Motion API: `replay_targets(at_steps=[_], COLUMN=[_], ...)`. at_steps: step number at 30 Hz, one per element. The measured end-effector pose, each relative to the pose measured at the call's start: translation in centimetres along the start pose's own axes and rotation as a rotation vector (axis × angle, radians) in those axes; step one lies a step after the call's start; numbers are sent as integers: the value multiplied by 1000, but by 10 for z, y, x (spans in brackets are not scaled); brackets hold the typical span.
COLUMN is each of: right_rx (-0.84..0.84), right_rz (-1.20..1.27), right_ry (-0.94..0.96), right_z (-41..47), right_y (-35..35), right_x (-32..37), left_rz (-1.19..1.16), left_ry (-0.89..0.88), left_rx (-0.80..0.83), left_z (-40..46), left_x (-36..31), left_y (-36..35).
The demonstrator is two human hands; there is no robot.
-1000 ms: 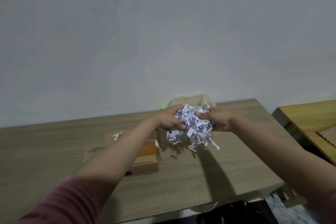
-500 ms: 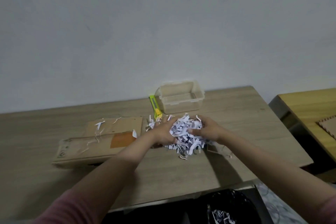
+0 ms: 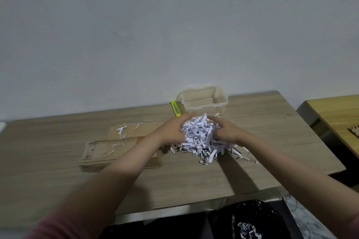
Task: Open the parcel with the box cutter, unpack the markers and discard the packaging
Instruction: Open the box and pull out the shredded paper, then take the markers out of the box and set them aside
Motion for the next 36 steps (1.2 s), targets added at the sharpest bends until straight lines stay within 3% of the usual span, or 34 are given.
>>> replay_targets(at_steps=[7,11,14,20,27,29,32,36], right_rx=[-207,-130,-78,-338,-475,-498,-458,-139], right_rz=[-355,-555,-613,-651,-648,-590,-221,280], right_ry=[39,6,-10,80,160,215,302,155], right_z=[-2,4,5,2,-7,-12,-15,-3], right_y=[3,-8,-10,10,16,9,-15,-78], right_x=[19,17,19,28,47,62,90,112], left_rz=[-83,-84,-100,-34,-90,-71,-35,-36], left_ry=[-69,-79,-52,-79,-86,-74,2,191], left_rx=[-225,-196,-145,-180,-309,-355,-374,-383], left_z=[-9,-8,-2,4,-11,-20,-37,-71], left_x=[19,19,15,4,3,9,28,70], left_y=[16,9,5,8,20,27,42,63])
Point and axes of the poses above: each hand's wrist, its own z-axis towards the middle knuckle, its own y-axis out of the back of the hand, x = y × z, the point moved 5 cm from there along z, towards the middle knuckle, and after that the axes turned 1 degree about -y, right-handed, at the moved point
